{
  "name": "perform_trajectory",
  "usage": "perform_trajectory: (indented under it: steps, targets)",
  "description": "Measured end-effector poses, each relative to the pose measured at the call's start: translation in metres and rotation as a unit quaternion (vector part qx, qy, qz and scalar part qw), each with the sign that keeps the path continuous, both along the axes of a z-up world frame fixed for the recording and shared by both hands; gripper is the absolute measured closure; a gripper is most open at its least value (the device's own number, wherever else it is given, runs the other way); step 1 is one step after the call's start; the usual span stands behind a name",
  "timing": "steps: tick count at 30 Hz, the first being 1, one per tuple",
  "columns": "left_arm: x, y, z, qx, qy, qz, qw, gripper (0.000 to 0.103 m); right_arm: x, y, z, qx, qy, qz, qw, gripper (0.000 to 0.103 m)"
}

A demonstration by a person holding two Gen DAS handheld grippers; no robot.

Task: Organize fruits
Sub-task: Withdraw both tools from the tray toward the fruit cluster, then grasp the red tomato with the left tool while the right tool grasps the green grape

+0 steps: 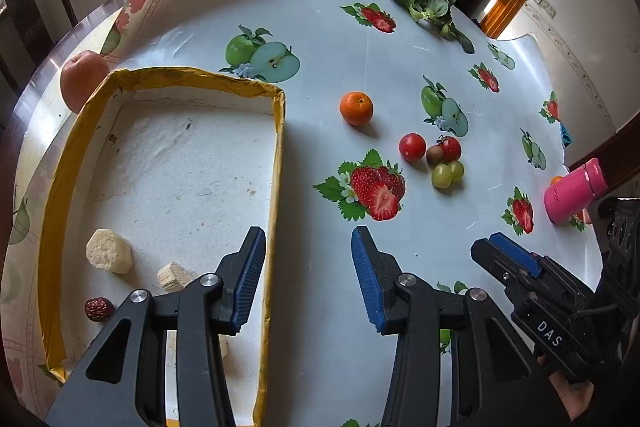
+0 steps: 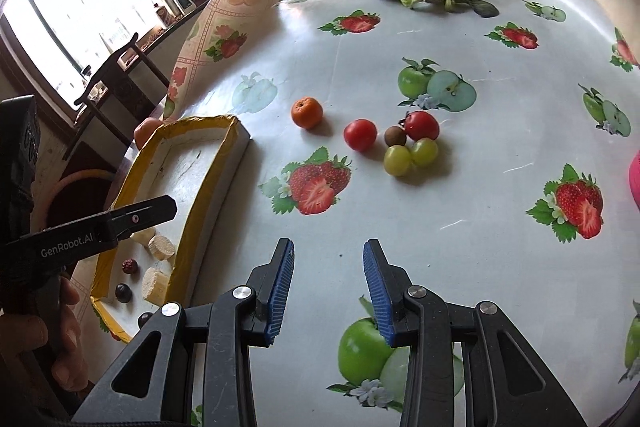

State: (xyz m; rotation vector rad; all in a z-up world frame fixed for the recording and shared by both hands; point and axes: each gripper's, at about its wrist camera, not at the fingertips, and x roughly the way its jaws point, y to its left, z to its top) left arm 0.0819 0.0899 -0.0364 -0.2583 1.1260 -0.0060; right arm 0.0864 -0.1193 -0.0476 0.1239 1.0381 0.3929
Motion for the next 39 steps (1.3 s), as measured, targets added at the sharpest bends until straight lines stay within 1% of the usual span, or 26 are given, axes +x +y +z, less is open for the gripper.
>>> perform_trajectory:
  steps: [6, 10, 13, 18, 20, 22, 23, 25, 27, 28, 30, 32, 33, 35, 36, 37, 38, 39]
  targets:
    - [0.018, -0.023, -0.010, -0.008, 0.011, -0.018, 0.9997, 0.060, 0.035, -0.023, -0.008, 0.001, 0.001, -0.035, 0.999, 0.067]
    - [0.030, -0.035, -0.018, -0.010, 0.017, -0.029, 0.9994, 0.060, 0.057, -0.034, -0.015, 0.010, 0.001, -0.059, 0.998, 0.074]
    - [0.042, -0.042, -0.024, -0.017, 0.021, -0.031, 0.9992, 0.060, 0.072, -0.037, -0.022, 0.018, 0.009, -0.066, 0.998, 0.077]
    - [0.067, -0.055, -0.034, -0.023, 0.021, -0.044, 0.9986, 0.060, 0.092, -0.033, -0.037, 0.023, 0.025, -0.063, 0.997, 0.077]
    - [0.077, -0.061, -0.038, -0.027, 0.023, -0.049, 0.9981, 0.060, 0.098, -0.032, -0.046, 0.027, 0.036, -0.063, 0.997, 0.077]
    - [0.085, -0.066, -0.042, -0.031, 0.025, -0.053, 0.9978, 0.060, 0.101, -0.035, -0.049, 0.029, 0.035, -0.070, 0.996, 0.077]
    - [0.089, -0.069, -0.044, -0.032, 0.026, -0.055, 0.9976, 0.060, 0.103, -0.039, -0.051, 0.038, 0.039, -0.074, 0.996, 0.077]
    - [0.097, -0.074, -0.047, -0.033, 0.028, -0.058, 0.9973, 0.060, 0.105, -0.046, -0.054, 0.053, 0.044, -0.078, 0.995, 0.082]
    - [0.104, -0.079, -0.051, -0.037, 0.032, -0.062, 0.9969, 0.060, 0.105, -0.048, -0.054, 0.057, 0.045, -0.073, 0.995, 0.082]
    - [0.107, -0.081, -0.053, -0.039, 0.033, -0.064, 0.9966, 0.060, 0.105, -0.047, -0.054, 0.055, 0.045, -0.071, 0.995, 0.081]
    - [0.114, -0.086, -0.058, -0.040, 0.037, -0.068, 0.9962, 0.060, 0.108, -0.046, -0.057, 0.060, 0.056, -0.070, 0.994, 0.074]
    - [0.120, -0.090, -0.063, -0.039, 0.042, -0.071, 0.9958, 0.060, 0.109, -0.048, -0.059, 0.071, 0.057, -0.072, 0.993, 0.078]
    - [0.122, -0.091, -0.065, -0.040, 0.043, -0.073, 0.9956, 0.061, 0.109, -0.047, -0.058, 0.067, 0.055, -0.069, 0.994, 0.080]
    - [0.124, -0.095, -0.065, -0.032, 0.029, -0.080, 0.9958, 0.061, 0.106, -0.043, -0.054, 0.055, 0.047, -0.063, 0.995, 0.080]
    - [0.125, -0.097, -0.065, -0.027, 0.028, -0.085, 0.9957, 0.062, 0.103, -0.042, -0.053, 0.051, 0.044, -0.062, 0.996, 0.080]
    - [0.126, -0.098, -0.065, -0.022, 0.026, -0.089, 0.9955, 0.066, 0.100, -0.043, -0.051, 0.052, 0.042, -0.064, 0.996, 0.080]
    - [0.126, -0.100, -0.065, -0.024, 0.025, -0.096, 0.9948, 0.074, 0.097, -0.046, -0.050, 0.055, 0.040, -0.067, 0.995, 0.080]
    - [0.126, -0.101, -0.066, -0.023, 0.024, -0.100, 0.9945, 0.075, 0.094, -0.049, -0.048, 0.058, 0.039, -0.070, 0.995, 0.080]
